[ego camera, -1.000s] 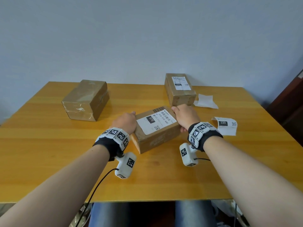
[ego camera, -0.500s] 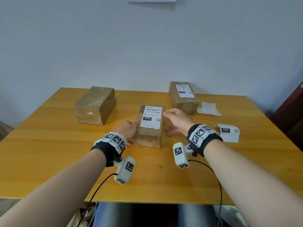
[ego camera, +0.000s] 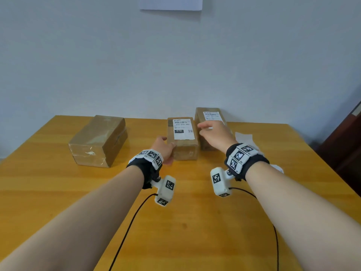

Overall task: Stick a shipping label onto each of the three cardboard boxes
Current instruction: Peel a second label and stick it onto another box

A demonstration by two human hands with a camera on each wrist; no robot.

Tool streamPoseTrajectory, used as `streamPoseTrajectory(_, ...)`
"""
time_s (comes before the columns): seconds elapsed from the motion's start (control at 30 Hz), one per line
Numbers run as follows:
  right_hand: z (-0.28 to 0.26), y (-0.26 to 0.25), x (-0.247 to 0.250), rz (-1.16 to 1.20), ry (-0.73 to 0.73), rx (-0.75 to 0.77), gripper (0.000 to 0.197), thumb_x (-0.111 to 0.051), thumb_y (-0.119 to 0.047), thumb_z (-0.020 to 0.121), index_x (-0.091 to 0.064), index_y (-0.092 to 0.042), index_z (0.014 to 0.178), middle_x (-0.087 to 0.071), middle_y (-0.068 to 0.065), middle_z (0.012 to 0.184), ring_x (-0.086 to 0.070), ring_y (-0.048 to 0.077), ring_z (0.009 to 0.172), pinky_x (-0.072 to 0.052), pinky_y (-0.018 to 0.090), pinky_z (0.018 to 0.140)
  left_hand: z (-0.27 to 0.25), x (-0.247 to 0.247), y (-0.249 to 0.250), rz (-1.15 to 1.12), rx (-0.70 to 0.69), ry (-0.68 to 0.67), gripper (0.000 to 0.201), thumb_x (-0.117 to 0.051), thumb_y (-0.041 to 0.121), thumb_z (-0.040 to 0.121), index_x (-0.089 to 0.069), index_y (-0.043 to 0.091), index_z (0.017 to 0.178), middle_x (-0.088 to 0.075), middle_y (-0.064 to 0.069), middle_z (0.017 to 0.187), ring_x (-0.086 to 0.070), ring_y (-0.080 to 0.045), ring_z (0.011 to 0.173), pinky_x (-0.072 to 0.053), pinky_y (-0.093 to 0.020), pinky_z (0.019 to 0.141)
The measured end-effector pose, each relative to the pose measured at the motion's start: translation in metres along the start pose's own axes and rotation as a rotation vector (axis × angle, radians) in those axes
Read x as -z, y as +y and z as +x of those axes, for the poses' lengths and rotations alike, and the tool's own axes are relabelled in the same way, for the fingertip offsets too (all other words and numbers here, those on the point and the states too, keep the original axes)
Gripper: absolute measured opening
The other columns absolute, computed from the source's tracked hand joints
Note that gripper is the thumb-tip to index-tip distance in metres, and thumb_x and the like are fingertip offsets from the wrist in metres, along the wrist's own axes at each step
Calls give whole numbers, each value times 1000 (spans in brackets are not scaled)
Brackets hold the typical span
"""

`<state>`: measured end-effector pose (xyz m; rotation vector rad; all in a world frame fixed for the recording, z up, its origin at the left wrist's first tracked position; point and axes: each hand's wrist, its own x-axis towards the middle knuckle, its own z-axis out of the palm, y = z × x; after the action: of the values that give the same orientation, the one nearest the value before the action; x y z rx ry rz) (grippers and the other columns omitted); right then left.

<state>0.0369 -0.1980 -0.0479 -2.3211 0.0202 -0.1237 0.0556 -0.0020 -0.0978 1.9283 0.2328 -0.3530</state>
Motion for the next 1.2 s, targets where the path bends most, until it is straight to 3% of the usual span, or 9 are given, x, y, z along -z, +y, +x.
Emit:
streamPoseTrajectory(0.2, 58, 53, 26, -359, 68, -170, 44, -51, -23, 101, -58, -26, 145, -51, 3, 152, -37, 32, 141, -44, 47, 110, 34, -22, 13, -15, -47, 19, 55, -47, 31, 106, -21, 40, 154, -62, -4, 116, -74, -32, 82, -63, -40, 54)
streamPoseTrajectory(0.3, 89, 78, 34, -425, -9, -253, 54, -49, -37, 94, -53, -29, 147, -51, 9, 147, -52, 37, 125, -51, 49, 101, 52, -30, 20, -29, -48, 30, 48, -46, 31, 105, -29, 45, 148, -63, -3, 111, -74, -36, 90, -64, -48, 61)
streamPoseTrajectory(0.4, 115, 90, 35, -354, -65, -239, 56, -49, -44, 93, -52, -34, 148, -59, 9, 139, -67, 31, 107, -58, 45, 93, 70, -34, 28, -1, -36, 49, 43, -47, 42, 99, -36, 50, 140, -62, -6, 121, -71, -35, 94, -63, -44, 52)
streamPoseTrajectory(0.53, 137, 81, 32, -341, -129, -206, 63, -51, -42, 105, -34, -23, 161, -54, 6, 153, -60, 27, 129, -50, 39, 105, 92, -38, 35, 44, -23, 87, 41, -46, 48, 96, -38, 49, 136, -60, -6, 123, -70, -33, 92, -57, -33, 43)
streamPoseTrajectory(0.63, 154, 80, 32, -429, -177, -228, 63, -49, -45, 106, -34, -17, 161, -46, 8, 160, -50, 29, 139, -43, 38, 110, 105, -41, 35, 101, -47, 130, 37, -43, 46, 93, -39, 50, 130, -62, -7, 117, -72, -30, 84, -61, -36, 55)
streamPoseTrajectory(0.77, 166, 84, 32, -474, -217, -199, 48, -52, -45, 106, -53, -15, 144, -64, 8, 138, -62, 25, 114, -44, 31, 85, 112, -43, 34, 127, -72, 160, 36, -42, 43, 90, -39, 47, 126, -63, -7, 113, -74, -29, 78, -58, -33, 58)
streamPoseTrajectory(0.87, 172, 88, 31, -457, -218, -217, 45, -56, -43, 105, -56, -15, 141, -67, 7, 134, -63, 25, 109, -47, 31, 87, 114, -45, 34, 146, -65, 163, 39, -41, 45, 89, -37, 46, 127, -61, -8, 115, -73, -29, 75, -55, -30, 52)
streamPoseTrajectory(1.03, 176, 95, 30, -445, -198, -231, 52, -61, -46, 101, -55, -18, 144, -67, 6, 136, -63, 24, 108, -50, 33, 91, 116, -49, 32, 162, -80, 182, 42, -37, 51, 81, -33, 49, 123, -60, -11, 119, -71, -32, 78, -62, -44, 73)
streamPoseTrajectory(1.2, 179, 103, 28, -422, -171, -242, 65, -63, -48, 100, -46, -17, 154, -66, 6, 138, -65, 26, 117, -53, 36, 98, 118, -50, 30, 179, -94, 186, 41, -36, 53, 78, -31, 50, 119, -61, -11, 116, -70, -33, 78, -61, -50, 78)
